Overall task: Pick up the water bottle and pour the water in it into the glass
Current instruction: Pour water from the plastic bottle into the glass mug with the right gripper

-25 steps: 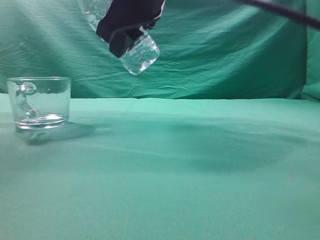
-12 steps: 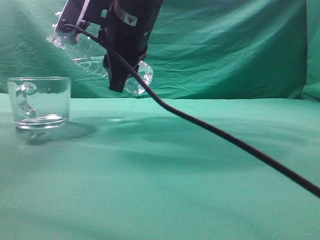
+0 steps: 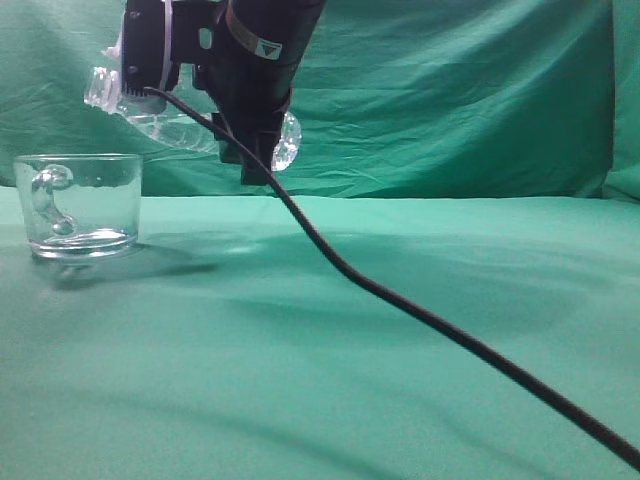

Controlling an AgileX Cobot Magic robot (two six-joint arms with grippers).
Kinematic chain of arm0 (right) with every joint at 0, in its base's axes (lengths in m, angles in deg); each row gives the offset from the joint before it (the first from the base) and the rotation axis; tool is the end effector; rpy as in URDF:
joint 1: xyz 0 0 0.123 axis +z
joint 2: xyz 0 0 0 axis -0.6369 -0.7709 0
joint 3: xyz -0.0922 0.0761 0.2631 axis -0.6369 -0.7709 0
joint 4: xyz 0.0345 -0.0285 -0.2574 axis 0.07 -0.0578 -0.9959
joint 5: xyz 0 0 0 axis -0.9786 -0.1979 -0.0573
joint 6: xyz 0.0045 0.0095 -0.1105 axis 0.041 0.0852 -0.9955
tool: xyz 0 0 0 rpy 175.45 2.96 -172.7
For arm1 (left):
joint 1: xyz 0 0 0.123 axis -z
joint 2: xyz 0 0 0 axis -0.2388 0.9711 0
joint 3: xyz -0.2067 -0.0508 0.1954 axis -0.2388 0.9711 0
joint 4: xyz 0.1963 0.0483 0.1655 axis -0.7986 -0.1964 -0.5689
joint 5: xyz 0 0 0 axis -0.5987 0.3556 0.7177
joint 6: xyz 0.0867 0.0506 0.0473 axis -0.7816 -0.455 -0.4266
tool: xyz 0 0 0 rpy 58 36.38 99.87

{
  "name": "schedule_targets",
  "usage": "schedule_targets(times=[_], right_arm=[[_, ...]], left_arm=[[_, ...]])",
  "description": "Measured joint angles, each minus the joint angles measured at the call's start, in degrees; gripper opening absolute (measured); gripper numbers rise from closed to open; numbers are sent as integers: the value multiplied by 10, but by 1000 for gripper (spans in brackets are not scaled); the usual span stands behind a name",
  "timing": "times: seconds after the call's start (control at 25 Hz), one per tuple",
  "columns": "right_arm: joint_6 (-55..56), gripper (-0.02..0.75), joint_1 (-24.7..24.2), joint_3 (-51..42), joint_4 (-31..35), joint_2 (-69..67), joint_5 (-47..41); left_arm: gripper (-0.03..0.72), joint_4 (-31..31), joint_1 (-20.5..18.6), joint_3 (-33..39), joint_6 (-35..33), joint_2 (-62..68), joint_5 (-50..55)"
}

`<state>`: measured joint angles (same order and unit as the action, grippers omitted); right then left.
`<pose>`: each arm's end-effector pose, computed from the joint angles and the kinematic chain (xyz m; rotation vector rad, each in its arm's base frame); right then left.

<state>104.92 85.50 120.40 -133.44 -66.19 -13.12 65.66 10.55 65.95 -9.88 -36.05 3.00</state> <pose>0.3894 0.3439 0.1745 -1.7175 1.2302 -0.7011 0.0778 0.0013 0.1693 -0.0032 1.8354 0.0352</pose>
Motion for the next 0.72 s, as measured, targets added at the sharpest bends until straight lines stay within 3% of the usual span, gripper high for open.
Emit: schedule_targets(times=[0.2, 0.72], right_arm=[[0, 298, 0, 0, -37, 0, -4], [-26, 298, 0, 0, -39, 0, -35]], left_arm=[[0, 0, 0, 0, 0, 0, 0], [0, 0, 0, 0, 0, 0, 0]])
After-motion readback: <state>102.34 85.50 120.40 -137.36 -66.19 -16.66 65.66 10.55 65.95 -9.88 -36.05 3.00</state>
